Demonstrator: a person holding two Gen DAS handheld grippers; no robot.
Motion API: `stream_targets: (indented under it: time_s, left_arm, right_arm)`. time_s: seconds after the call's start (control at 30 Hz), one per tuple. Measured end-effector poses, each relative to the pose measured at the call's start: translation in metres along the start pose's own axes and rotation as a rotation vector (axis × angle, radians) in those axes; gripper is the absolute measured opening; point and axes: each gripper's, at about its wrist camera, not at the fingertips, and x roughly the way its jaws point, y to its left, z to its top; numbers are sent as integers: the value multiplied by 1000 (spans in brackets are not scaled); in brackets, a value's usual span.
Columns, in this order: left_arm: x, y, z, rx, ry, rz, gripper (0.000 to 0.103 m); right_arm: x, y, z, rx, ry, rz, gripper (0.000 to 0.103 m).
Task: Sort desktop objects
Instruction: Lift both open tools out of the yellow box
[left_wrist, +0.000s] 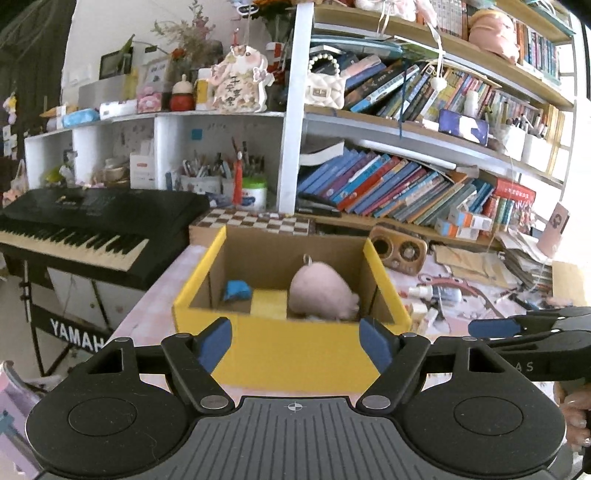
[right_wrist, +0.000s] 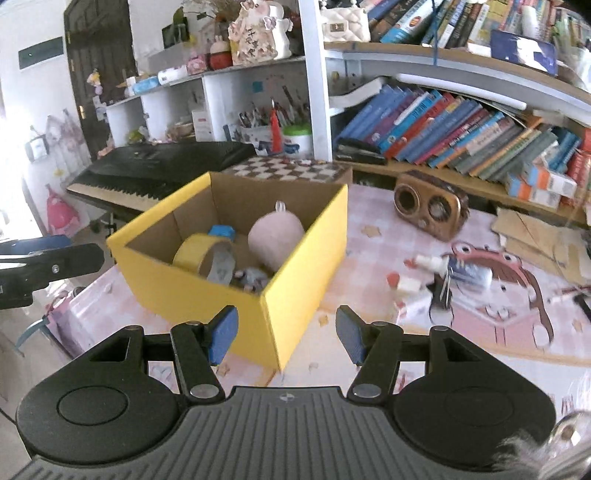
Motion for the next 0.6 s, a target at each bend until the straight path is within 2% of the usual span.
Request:
stream_targets:
  time_s: [0.37, 0.6]
  left_arm:
    - [-34, 8, -41, -10, 32, -38, 82]
    - [-51, 4, -62, -51, 15, -37, 86]
  right_arm:
    - [-33, 45, -49, 18, 28, -62, 57]
    - [-51, 67, -68, -41, 10, -113, 66]
